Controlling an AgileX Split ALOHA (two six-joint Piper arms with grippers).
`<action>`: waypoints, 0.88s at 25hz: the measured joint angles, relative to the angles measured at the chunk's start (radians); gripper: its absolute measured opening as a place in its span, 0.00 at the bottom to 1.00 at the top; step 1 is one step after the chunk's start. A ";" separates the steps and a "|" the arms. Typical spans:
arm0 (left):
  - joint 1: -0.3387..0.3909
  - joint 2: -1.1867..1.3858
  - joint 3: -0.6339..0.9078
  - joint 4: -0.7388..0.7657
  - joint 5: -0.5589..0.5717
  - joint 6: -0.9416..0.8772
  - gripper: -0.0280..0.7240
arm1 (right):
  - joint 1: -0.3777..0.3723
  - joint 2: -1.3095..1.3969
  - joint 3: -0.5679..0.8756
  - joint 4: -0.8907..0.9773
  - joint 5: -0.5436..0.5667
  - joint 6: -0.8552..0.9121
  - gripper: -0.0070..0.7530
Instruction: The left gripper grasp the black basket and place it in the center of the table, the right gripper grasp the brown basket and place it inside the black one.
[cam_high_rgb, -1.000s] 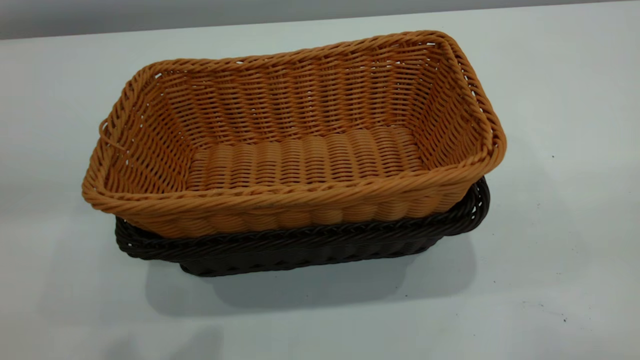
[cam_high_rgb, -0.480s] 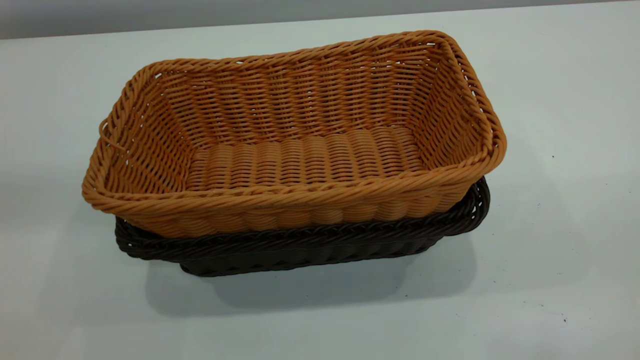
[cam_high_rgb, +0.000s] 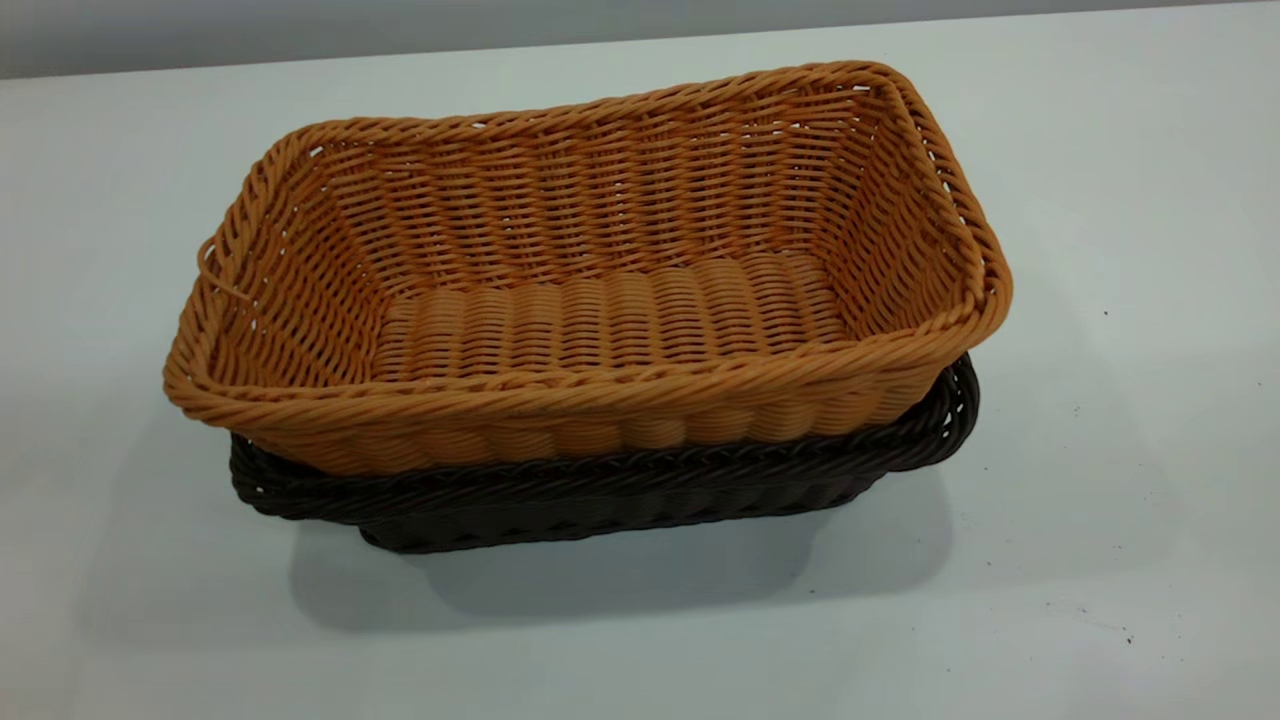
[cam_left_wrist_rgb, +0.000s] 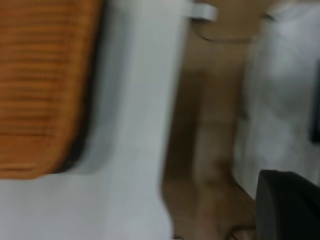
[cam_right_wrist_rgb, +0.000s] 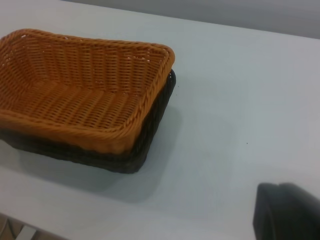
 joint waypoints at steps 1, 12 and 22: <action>0.000 -0.029 0.026 -0.046 0.000 0.054 0.04 | 0.000 0.000 0.000 0.001 0.000 0.000 0.02; 0.000 -0.345 0.235 -0.253 0.002 0.316 0.04 | 0.000 0.000 -0.001 0.001 0.000 0.000 0.02; 0.000 -0.623 0.237 -0.247 0.001 0.312 0.04 | 0.000 0.000 -0.001 0.003 0.000 0.000 0.02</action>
